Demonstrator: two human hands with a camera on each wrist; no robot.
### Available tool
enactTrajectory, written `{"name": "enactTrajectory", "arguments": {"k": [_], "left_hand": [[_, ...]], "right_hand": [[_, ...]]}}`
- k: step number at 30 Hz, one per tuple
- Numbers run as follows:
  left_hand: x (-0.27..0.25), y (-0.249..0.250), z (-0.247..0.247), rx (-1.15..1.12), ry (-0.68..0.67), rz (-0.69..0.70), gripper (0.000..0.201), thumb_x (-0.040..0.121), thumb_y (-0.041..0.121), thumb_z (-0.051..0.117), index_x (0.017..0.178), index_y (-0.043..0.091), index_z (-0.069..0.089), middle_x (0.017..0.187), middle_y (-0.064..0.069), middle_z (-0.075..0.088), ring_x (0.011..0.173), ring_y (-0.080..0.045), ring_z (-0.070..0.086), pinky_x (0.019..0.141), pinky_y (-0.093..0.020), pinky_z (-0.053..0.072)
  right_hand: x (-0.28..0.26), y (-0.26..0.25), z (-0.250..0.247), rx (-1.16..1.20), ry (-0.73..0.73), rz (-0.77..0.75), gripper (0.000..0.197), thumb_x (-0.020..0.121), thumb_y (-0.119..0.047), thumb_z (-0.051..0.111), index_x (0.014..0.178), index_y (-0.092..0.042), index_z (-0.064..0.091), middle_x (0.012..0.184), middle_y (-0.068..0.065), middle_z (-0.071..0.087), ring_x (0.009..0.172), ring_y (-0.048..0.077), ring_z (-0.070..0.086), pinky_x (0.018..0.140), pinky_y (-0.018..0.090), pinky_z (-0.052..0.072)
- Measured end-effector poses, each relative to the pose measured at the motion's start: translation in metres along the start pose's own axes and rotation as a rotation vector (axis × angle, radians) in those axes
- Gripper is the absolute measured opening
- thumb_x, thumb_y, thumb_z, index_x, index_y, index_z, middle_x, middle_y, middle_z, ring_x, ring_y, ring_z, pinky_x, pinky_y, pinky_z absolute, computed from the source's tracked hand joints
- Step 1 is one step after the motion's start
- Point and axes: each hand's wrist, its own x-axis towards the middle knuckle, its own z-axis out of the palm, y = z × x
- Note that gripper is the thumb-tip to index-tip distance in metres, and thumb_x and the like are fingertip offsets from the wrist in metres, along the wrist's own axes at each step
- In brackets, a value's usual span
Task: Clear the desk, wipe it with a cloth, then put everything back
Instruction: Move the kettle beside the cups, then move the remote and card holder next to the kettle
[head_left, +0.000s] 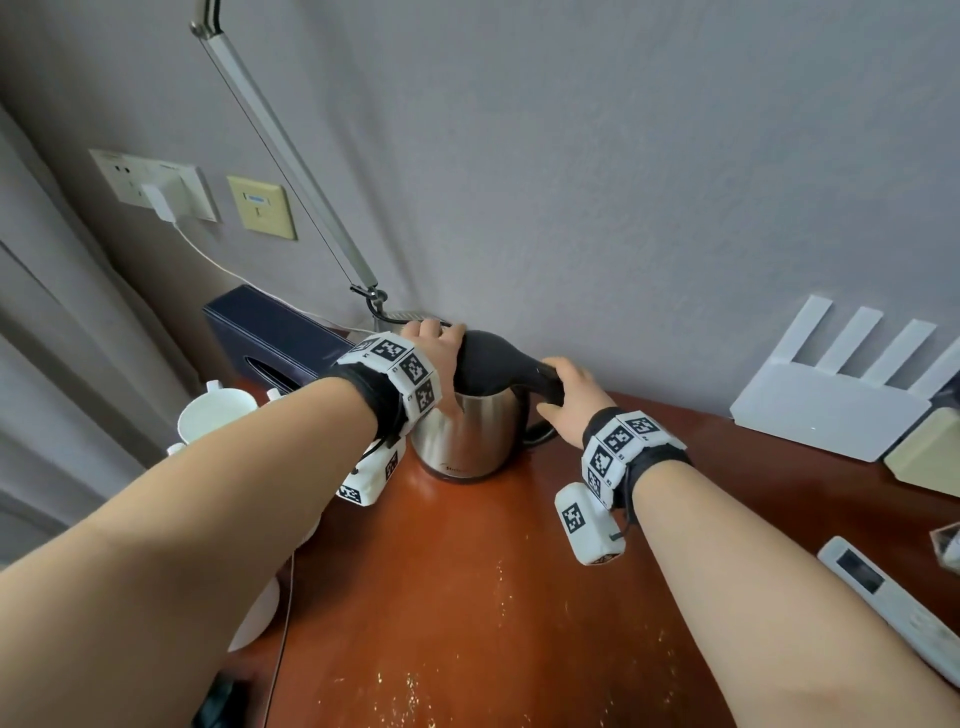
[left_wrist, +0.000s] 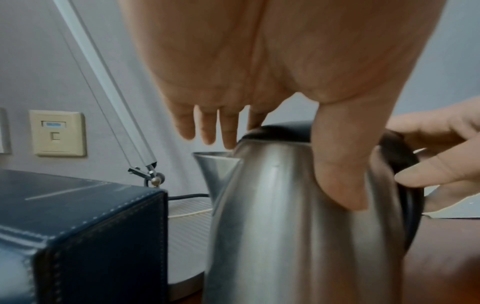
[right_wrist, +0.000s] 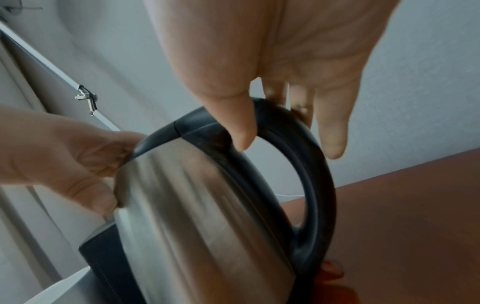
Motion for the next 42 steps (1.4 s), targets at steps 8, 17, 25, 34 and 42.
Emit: {"name": "enactTrajectory", "arguments": {"k": [8,17,25,34,42], "left_hand": [[-0.024,0.078,-0.002,-0.054,0.167,0.208,0.094,0.077,0.049,0.068,0.149,0.027,0.011,0.154,-0.005,0.013,0.145,-0.025,0.006,0.117,-0.041,0.013],[-0.039,0.245,0.022,0.006,-0.090,0.521,0.070,0.087,0.037,0.062,0.147,0.031,0.026,0.151,0.000,0.023,0.139,-0.023,0.023,0.113,-0.043,0.031],[-0.040,0.417,0.066,0.118,-0.180,0.644,0.067,0.089,0.031,0.060,0.147,0.031,0.026,0.149,0.002,0.031,0.137,-0.023,0.029,0.110,-0.044,0.035],[-0.018,0.525,0.120,0.305,-0.265,0.727,0.076,0.089,0.020,0.062,0.149,0.035,0.017,0.156,0.006,0.019,0.144,-0.021,0.014,0.115,-0.043,0.021],[0.011,0.535,0.129,0.302,-0.262,0.703,0.054,0.090,0.023,0.058,0.140,0.032,0.038,0.145,0.001,0.031,0.136,-0.022,0.024,0.111,-0.036,0.020]], "right_hand": [[-0.054,0.048,-0.035,-0.093,0.027,0.093,0.071,0.090,-0.028,0.057,0.147,-0.032,0.016,0.150,0.007,0.024,0.138,0.028,0.028,0.109,0.040,0.031],[-0.145,0.206,-0.111,-0.132,0.075,0.357,0.066,0.090,-0.028,0.058,0.146,-0.029,0.022,0.153,0.005,0.019,0.142,0.029,0.015,0.114,0.043,0.022],[-0.198,0.380,-0.174,-0.189,0.064,0.562,0.074,0.087,-0.028,0.063,0.147,-0.028,0.020,0.152,0.009,0.018,0.140,0.032,0.020,0.114,0.043,0.025],[-0.168,0.488,-0.208,-0.203,0.079,0.516,0.092,0.079,-0.024,0.071,0.149,-0.029,0.012,0.153,0.005,0.015,0.140,0.029,0.018,0.115,0.044,0.024],[-0.136,0.515,-0.195,-0.207,0.033,0.458,0.084,0.082,-0.022,0.068,0.148,-0.028,0.016,0.150,0.004,0.020,0.136,0.028,0.026,0.110,0.043,0.031]]}}
